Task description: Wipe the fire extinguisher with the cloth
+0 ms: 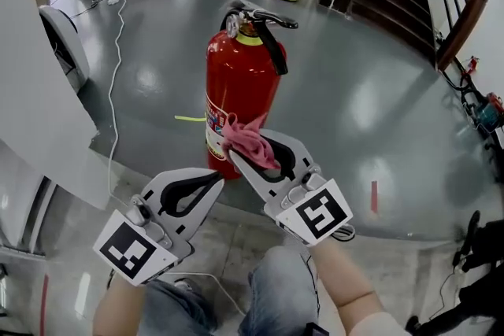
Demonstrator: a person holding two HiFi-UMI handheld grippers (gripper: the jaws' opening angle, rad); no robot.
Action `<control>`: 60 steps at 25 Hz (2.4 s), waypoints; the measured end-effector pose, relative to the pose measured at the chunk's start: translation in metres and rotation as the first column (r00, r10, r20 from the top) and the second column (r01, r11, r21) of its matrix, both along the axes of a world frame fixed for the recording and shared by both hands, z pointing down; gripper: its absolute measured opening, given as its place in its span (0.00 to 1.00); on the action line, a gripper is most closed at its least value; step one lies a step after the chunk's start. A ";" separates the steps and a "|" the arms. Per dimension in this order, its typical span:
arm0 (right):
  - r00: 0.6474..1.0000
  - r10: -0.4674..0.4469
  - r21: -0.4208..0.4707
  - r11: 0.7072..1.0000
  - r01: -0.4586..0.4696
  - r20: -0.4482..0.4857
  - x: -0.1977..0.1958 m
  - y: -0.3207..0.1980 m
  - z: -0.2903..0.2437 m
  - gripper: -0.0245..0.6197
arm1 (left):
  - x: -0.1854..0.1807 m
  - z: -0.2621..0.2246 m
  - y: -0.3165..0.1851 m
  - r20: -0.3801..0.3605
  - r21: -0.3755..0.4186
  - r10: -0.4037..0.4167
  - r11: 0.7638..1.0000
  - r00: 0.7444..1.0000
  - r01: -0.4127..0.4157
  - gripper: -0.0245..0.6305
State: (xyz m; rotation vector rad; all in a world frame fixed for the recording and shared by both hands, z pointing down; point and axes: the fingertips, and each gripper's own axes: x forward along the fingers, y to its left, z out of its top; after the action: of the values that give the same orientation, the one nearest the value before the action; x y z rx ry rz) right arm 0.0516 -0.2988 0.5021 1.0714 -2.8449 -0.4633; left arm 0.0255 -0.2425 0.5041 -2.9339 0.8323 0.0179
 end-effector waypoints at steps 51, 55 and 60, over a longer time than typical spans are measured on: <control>0.966 0.098 0.074 0.994 -0.082 -0.240 0.013 -0.037 0.155 0.25 | 0.006 0.026 0.001 0.018 -0.016 -0.039 0.999 0.999 0.039 0.05; 0.938 0.106 -0.006 0.993 -0.114 -0.330 0.014 -0.040 0.206 0.25 | 0.007 0.031 0.000 0.025 -0.025 -0.040 0.999 0.999 0.041 0.05; 0.879 0.086 -0.051 0.991 -0.124 -0.468 0.013 -0.041 0.249 0.25 | 0.010 0.036 0.002 0.032 -0.032 -0.040 0.999 0.999 0.041 0.05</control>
State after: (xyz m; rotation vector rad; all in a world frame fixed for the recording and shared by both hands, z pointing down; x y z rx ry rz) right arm 0.0647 -0.3394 0.7514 0.9399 -2.3505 -0.5127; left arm 0.0357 -0.2408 0.5399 -2.9389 0.8953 -0.0457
